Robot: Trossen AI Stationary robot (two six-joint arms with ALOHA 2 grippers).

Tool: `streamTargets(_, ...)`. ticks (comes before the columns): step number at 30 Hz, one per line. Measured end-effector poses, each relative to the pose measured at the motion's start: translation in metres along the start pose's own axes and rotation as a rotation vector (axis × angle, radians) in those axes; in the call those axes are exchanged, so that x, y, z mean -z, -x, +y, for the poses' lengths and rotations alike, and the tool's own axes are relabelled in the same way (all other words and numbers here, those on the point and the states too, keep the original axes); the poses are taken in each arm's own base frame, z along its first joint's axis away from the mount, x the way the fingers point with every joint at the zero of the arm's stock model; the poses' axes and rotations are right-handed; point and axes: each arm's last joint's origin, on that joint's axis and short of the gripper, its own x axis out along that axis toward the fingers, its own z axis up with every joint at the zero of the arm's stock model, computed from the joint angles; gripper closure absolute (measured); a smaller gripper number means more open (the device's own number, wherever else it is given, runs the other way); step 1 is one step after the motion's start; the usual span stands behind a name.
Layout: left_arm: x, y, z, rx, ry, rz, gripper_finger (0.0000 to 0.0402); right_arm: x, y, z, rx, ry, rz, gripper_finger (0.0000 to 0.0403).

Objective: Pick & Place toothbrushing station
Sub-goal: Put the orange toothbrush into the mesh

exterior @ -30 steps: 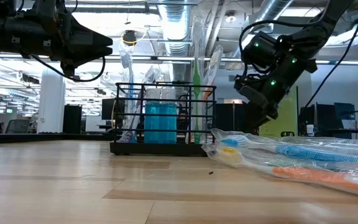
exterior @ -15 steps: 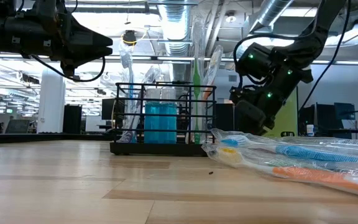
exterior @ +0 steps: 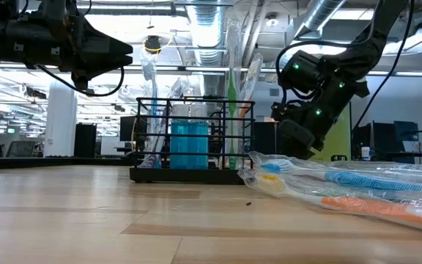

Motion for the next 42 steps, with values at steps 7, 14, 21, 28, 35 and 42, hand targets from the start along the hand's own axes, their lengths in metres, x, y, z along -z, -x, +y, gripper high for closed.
streamTargets(7,0.000,0.000,0.000,0.000,0.000,0.000,0.0275,-0.012,0.004,0.002,0.011,0.014,0.051,0.0398)
streamTargets(14,-0.001,0.000,0.000,0.000,0.004,-0.005,0.0275,-0.039,0.015,0.006,0.069,0.095,0.105,0.0403)
streamTargets(21,-0.001,0.000,0.000,0.000,0.009,-0.011,0.0275,-0.069,0.033,0.014,0.145,0.176,0.120,0.0403)
streamTargets(28,-0.003,0.000,-0.001,0.021,0.024,-0.024,0.0275,-0.091,0.054,0.027,0.252,0.253,0.121,0.0403)
streamTargets(35,-0.007,0.001,-0.002,0.056,0.046,-0.042,0.0275,-0.108,0.080,0.042,0.405,0.352,0.109,0.0403)
streamTargets(42,-0.016,0.003,-0.003,0.127,0.086,-0.079,0.0275,-0.121,0.110,0.069,0.502,0.481,0.058,0.0403)
